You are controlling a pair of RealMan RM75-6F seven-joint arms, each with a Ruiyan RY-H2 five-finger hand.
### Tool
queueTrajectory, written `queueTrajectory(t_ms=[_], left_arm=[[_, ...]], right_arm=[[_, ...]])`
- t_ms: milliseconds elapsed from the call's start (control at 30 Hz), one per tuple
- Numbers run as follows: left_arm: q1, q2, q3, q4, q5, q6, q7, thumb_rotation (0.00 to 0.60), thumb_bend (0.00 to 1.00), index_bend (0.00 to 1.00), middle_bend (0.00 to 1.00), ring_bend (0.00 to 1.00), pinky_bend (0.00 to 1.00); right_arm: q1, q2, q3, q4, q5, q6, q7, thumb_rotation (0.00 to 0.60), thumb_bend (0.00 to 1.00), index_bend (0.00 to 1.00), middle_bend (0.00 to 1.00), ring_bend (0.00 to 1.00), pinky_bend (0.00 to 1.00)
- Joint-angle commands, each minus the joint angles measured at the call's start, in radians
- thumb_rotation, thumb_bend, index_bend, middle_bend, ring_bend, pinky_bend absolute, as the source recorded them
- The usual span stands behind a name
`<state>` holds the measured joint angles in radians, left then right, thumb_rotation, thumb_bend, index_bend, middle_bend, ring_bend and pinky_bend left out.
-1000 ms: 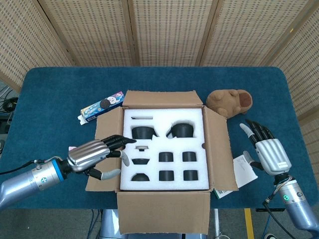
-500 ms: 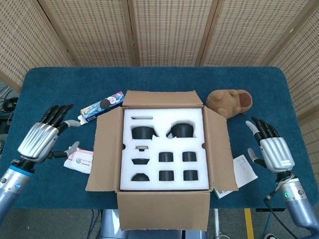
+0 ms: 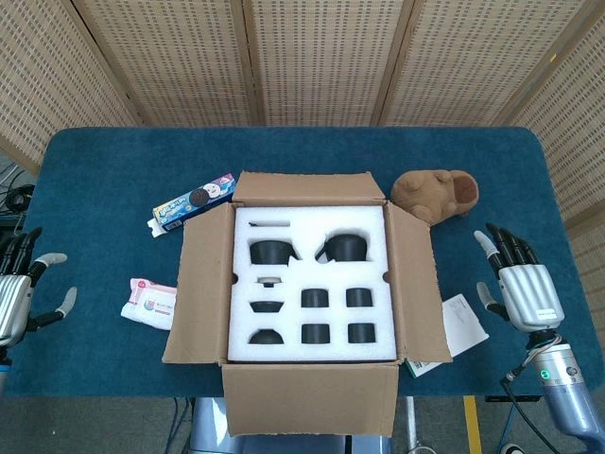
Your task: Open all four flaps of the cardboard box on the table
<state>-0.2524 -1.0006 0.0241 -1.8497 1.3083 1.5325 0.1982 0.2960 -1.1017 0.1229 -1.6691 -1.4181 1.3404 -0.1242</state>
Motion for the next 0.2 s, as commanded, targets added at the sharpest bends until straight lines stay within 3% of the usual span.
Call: queueTrajectory(t_ms=[33, 200], left_arm=[[0.031, -0.013, 0.004, 0.011, 0.004, 0.026, 0.019, 0.345, 0.38, 0.28, 0.03, 0.0, 0.0], [0.069, -0.024, 0.002, 0.009, -0.001, 0.045, 0.043, 0.347, 0.38, 0.28, 0.03, 0.0, 0.0]], right_arm=[[-0.013, -0.008, -0.001, 0.009, 0.001, 0.02, -0.012, 0.6, 0.47, 0.0, 0.02, 0.0, 0.11], [-0.041, -0.013, -0.004, 0.016, 0.009, 0.054, -0.019, 0.6, 0.47, 0.0, 0.02, 0.0, 0.11]])
